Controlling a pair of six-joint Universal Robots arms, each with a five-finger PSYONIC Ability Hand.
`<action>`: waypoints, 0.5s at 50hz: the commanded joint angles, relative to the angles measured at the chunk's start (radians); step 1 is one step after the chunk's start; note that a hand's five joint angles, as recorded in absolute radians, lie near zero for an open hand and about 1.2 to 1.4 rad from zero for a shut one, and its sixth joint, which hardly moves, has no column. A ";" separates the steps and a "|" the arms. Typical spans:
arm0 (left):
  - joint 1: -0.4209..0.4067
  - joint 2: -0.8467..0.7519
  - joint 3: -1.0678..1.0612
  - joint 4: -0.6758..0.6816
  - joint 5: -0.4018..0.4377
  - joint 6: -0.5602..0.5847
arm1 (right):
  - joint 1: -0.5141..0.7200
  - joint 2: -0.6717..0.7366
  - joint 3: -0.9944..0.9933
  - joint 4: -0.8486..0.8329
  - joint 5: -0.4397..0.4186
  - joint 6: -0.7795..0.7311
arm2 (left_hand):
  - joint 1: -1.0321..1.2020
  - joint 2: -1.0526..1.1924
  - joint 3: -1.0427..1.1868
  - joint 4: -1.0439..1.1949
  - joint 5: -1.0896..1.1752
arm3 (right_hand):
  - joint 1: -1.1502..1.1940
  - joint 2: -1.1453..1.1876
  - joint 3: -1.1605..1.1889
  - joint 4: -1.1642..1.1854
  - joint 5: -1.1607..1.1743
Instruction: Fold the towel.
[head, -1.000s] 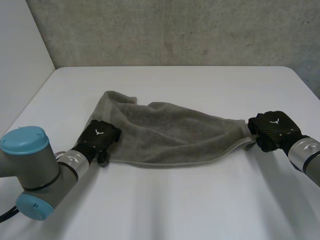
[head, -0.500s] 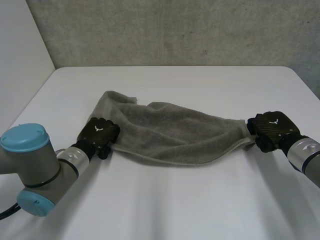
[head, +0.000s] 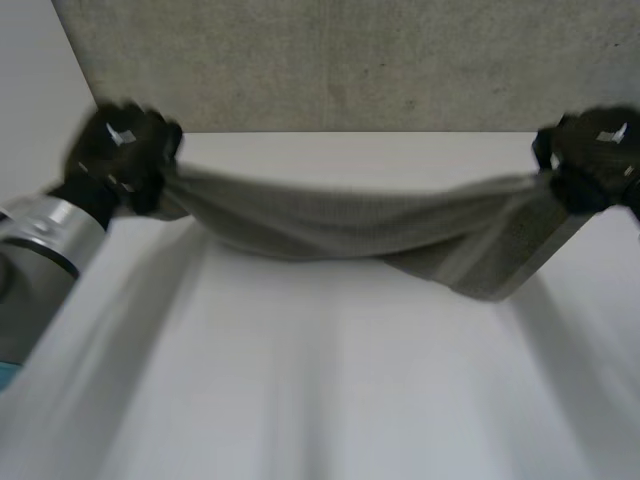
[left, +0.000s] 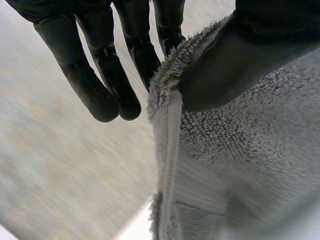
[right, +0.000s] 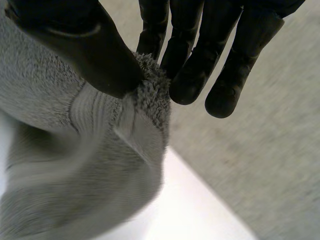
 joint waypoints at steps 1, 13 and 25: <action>0.030 0.207 0.125 -0.131 0.000 -0.075 | -0.011 -0.082 -0.301 0.300 -0.017 0.006 | -0.068 -0.110 -0.148 -0.122 -0.273 | 0.055 0.083 0.056 0.049 0.062; 0.060 -0.011 0.218 -0.268 0.000 -0.089 | 0.069 0.157 -0.482 0.495 0.040 -0.183 | -0.068 -0.110 -0.148 -0.122 -0.273 | 0.055 0.083 0.056 0.049 0.062; 0.024 -0.409 0.457 -0.282 -0.050 0.116 | 0.265 0.541 -0.653 0.462 0.299 -0.366 | -0.068 -0.110 -0.148 -0.122 -0.273 | 0.055 0.083 0.056 0.049 0.062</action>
